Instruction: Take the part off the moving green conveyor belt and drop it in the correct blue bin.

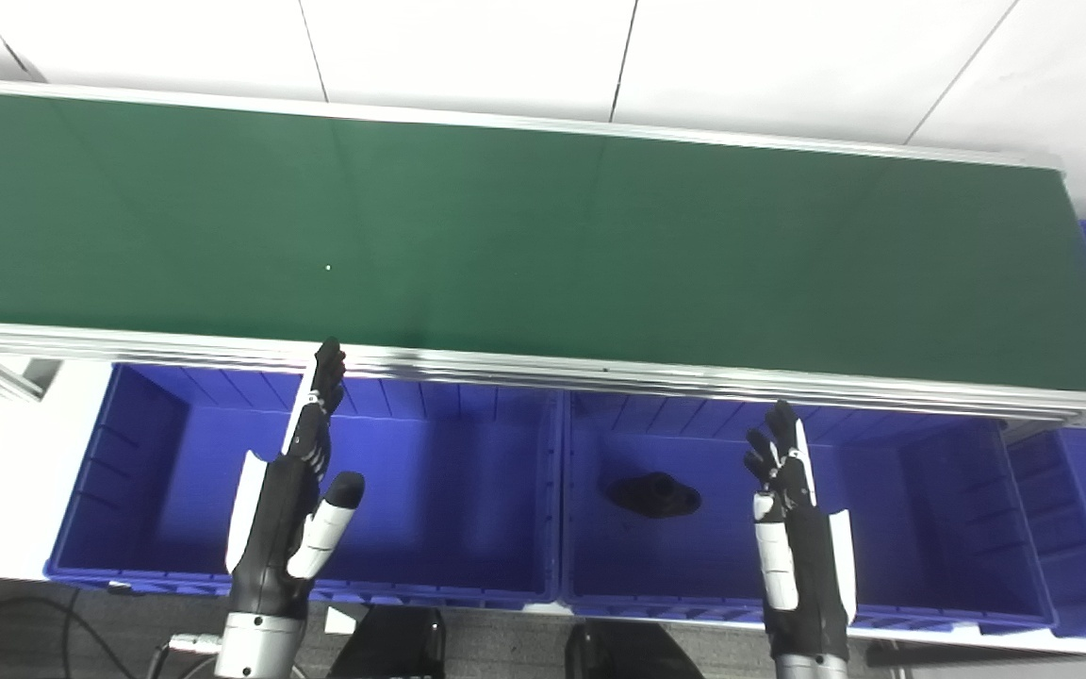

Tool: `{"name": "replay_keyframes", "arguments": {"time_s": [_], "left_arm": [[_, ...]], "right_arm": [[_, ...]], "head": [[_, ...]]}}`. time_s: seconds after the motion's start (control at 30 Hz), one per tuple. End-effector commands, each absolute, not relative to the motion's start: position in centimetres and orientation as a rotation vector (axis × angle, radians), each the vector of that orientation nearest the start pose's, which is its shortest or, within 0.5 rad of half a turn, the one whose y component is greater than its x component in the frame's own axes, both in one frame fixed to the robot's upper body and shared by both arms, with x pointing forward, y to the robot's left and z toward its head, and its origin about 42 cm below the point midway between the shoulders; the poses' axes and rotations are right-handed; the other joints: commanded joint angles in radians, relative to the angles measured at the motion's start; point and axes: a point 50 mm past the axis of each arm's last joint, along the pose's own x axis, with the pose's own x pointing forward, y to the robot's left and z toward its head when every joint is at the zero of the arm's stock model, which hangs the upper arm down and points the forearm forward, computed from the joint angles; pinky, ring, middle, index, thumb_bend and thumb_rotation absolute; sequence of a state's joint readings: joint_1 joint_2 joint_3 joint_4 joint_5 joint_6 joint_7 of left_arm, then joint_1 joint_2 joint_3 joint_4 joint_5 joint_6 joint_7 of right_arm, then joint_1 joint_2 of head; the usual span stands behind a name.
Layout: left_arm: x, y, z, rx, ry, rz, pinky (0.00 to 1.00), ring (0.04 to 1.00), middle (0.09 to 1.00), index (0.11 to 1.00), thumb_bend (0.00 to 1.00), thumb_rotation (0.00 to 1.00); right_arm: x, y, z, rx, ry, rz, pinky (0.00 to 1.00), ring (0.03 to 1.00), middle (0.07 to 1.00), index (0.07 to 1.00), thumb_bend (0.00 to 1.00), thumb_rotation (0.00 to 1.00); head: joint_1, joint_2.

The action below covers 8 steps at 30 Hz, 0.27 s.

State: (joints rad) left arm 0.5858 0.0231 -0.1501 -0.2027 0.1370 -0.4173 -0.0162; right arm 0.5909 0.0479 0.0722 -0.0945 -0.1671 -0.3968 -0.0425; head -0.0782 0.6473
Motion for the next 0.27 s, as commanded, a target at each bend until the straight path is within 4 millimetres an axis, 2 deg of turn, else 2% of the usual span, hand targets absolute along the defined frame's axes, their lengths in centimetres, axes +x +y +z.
{"name": "replay_keyframes", "arguments": {"time_s": [0.0,0.1,0.23], "left_arm": [[8.60,19.78,7.57,0.096,-0.086,-0.079,1.00,1.000,1.000,1.000,0.71,0.95],[8.67,19.87,7.42,0.091,-0.084,-0.073,1.00,1.000,1.000,1.000,0.70,0.95],[8.89,19.84,7.63,0.095,-0.093,-0.061,1.00,1.000,1.000,1.000,0.67,0.95]], "right_arm": [[7.90,-20.10,5.05,-0.107,0.005,-0.081,0.91,0.946,0.987,1.000,0.68,0.94],[8.14,-20.01,4.84,-0.132,0.001,-0.084,0.88,0.929,0.982,1.000,0.67,0.93],[8.50,-19.93,4.90,-0.152,-0.012,-0.077,0.85,0.908,0.964,0.993,0.72,0.96]], "head": [[0.001,-0.009],[0.000,-0.015],[0.003,0.005]]}}
